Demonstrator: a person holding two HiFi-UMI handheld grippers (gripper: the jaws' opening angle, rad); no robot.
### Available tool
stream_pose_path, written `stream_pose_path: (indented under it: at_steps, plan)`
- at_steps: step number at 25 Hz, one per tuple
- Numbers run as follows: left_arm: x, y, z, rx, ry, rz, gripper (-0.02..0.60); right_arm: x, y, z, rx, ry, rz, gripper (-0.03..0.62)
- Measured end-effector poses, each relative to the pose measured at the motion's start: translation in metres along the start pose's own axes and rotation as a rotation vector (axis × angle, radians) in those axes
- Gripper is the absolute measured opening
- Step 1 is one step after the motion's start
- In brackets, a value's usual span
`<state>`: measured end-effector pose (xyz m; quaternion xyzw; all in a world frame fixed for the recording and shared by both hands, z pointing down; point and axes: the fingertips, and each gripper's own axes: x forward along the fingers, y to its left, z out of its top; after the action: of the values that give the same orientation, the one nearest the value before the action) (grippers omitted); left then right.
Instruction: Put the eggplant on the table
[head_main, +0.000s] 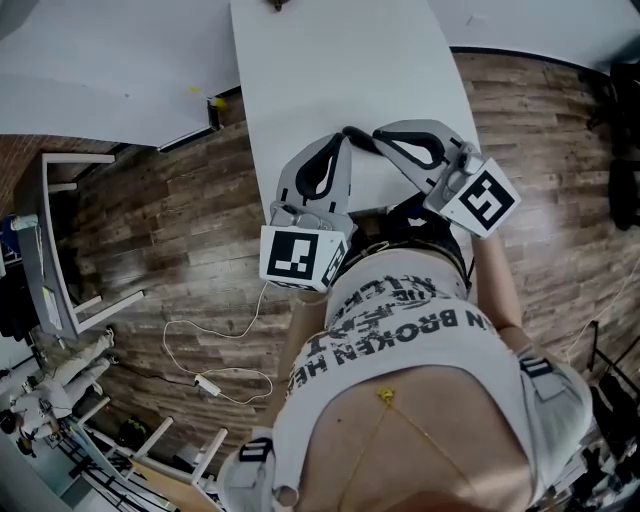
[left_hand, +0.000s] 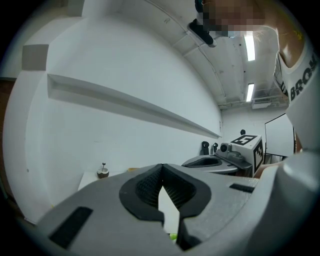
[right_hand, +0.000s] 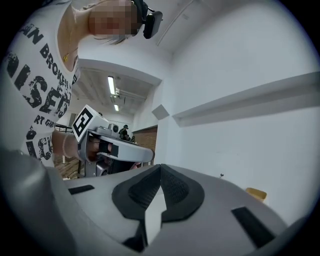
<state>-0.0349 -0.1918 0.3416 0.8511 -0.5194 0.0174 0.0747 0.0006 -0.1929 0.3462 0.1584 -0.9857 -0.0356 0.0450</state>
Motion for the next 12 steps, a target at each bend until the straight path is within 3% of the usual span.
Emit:
stream_pose_path:
  at_steps: [12]
  plan:
    - [0.0007,-0.0019,0.0012,-0.002,-0.004,0.000,0.006,0.0032,0.0028,0.0003,0.017,-0.001,0.011,0.008]
